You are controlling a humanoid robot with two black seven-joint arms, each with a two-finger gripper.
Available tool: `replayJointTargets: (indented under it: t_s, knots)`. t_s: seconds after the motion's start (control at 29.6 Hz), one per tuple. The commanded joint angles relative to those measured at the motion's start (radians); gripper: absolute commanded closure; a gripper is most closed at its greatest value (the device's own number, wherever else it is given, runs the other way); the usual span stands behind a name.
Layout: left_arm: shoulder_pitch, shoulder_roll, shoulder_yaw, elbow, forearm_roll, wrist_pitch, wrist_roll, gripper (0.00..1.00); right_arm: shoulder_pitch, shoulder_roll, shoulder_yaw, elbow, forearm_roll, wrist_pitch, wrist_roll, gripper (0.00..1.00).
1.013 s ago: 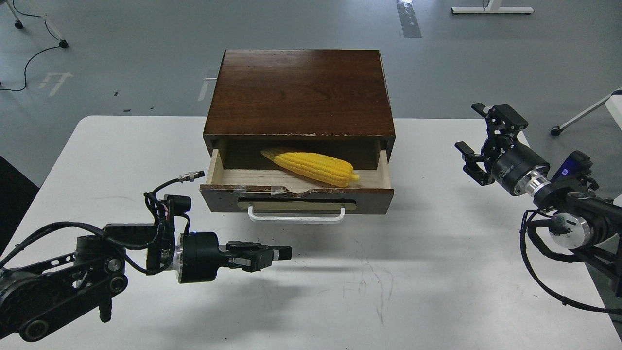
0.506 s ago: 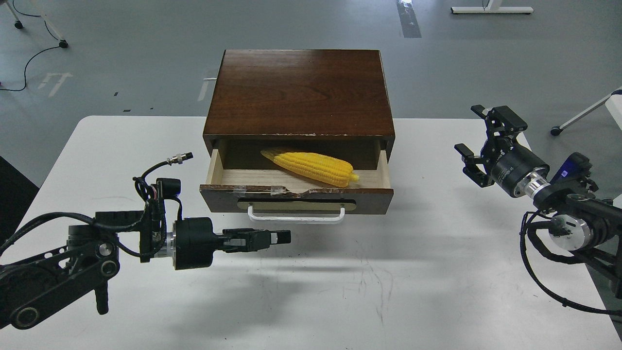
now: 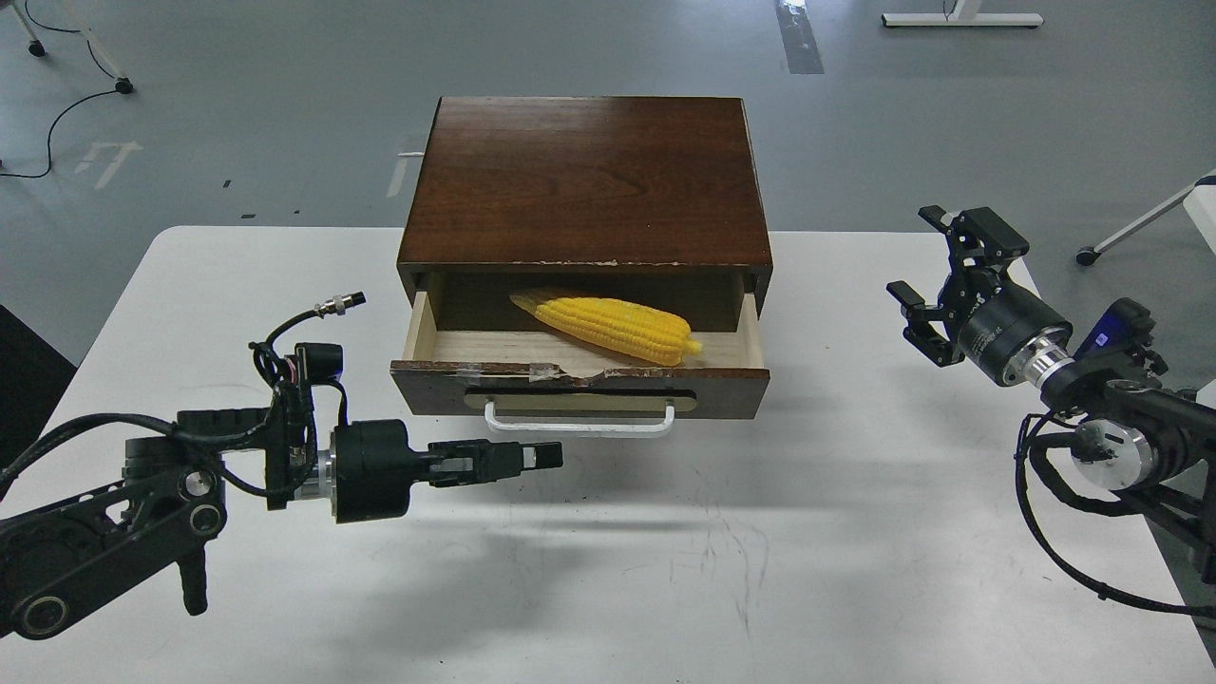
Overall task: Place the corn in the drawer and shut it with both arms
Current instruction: 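Position the left gripper fingers against the drawer front near the handle, then push the drawer into the wooden box with the left gripper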
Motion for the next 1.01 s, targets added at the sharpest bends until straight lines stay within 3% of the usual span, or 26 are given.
replayJointTargets:
  t_s: [0.0,0.98]
  knots:
    - [-0.001,0.0,-0.002,0.002,-0.004,0.0,0.0,1.0,-0.005,0.0,0.0,0.0,0.0,0.001,0.0,0.03]
    - [-0.009,-0.016,-0.024,0.073,-0.007,0.0,0.0,1.0,-0.019,0.0,0.0,0.003,0.0,-0.001,0.0,0.03]
